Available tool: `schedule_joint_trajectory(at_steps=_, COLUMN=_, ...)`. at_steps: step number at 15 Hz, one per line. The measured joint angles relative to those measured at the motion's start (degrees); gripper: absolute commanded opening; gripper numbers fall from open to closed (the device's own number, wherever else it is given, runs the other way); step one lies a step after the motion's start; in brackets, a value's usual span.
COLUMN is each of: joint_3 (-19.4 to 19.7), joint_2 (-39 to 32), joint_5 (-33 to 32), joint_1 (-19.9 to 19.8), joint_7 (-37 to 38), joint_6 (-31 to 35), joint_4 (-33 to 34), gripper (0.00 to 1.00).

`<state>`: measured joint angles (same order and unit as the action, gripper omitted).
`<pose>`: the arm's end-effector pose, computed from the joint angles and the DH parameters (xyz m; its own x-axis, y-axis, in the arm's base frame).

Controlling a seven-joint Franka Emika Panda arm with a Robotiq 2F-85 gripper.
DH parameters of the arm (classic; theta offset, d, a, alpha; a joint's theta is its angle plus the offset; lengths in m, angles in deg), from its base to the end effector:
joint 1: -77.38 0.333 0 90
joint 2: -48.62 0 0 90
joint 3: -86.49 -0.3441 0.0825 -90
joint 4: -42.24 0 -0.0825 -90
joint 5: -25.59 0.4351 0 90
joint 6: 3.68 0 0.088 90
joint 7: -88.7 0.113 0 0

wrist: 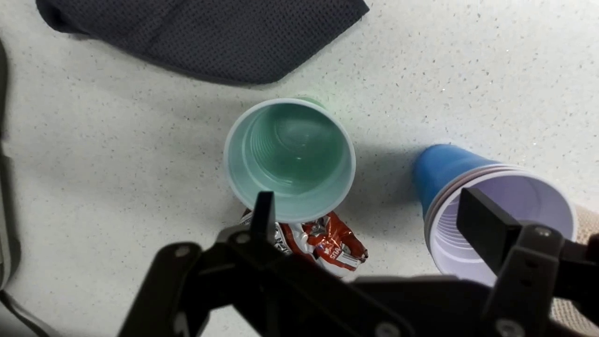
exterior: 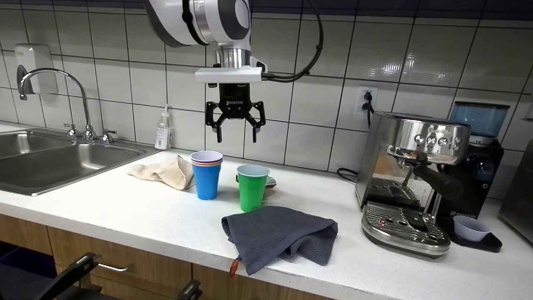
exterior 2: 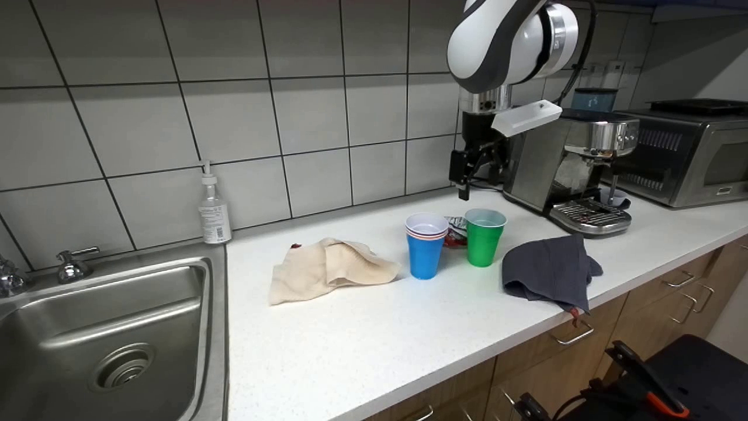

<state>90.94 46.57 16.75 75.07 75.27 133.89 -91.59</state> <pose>0.5443 -0.0663 0.3088 0.9739 0.2268 -0.0029 0.2257 -0.9677 0.1121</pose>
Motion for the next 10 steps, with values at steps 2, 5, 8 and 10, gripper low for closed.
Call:
schedule_joint_trajectory(at_steps=2, joint_3=0.0, joint_2=0.0, joint_5=0.0, joint_1=-0.1, joint_7=-2.1, joint_6=1.8, joint_4=-1.0, gripper=1.0)
schedule_joint_trajectory(at_steps=5, joint_3=0.0, joint_2=-0.1, joint_5=0.1, joint_1=-0.1, joint_7=-4.7, joint_6=5.0, joint_4=-2.7, gripper=1.0)
schedule_joint_trajectory(at_steps=8, joint_3=0.0, joint_2=-0.5, joint_5=0.9, joint_1=-0.1, joint_7=-7.5, joint_6=7.8, joint_4=-4.3, gripper=1.0)
schedule_joint_trajectory(at_steps=10, joint_3=0.0, joint_2=-0.9, joint_5=1.2, joint_1=-0.1, joint_7=-9.1, joint_6=9.4, joint_4=-5.1, gripper=1.0)
